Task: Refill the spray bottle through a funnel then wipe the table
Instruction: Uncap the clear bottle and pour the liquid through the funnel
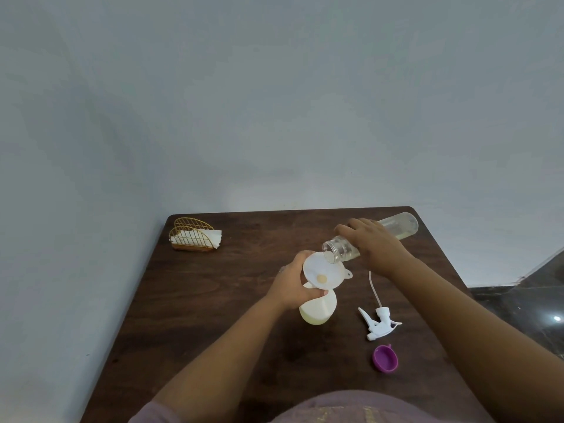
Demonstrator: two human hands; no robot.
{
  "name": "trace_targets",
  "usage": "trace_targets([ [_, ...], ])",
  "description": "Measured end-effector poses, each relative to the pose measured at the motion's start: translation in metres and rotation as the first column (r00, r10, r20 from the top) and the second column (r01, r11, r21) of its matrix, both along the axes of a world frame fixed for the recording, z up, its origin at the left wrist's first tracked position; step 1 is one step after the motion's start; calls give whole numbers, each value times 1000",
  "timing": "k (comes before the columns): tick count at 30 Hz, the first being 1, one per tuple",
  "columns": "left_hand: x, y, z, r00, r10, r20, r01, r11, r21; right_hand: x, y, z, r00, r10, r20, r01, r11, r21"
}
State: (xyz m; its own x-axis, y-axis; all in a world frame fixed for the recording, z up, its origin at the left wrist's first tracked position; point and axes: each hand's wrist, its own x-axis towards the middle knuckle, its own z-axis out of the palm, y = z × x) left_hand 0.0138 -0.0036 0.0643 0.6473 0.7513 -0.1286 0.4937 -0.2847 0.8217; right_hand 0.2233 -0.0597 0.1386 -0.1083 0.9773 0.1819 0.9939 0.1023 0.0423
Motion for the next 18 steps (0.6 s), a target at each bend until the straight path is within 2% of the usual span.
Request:
trace_targets([
  [7,-1,-1,5,999,9,50,-5,997,-83,0,1,-1,1000,7,-8,-7,1000,-3],
  [18,-2,-3,7,996,11,83,-3,996,-92,1,3,1,1000,13,-6,-12,1000,12],
])
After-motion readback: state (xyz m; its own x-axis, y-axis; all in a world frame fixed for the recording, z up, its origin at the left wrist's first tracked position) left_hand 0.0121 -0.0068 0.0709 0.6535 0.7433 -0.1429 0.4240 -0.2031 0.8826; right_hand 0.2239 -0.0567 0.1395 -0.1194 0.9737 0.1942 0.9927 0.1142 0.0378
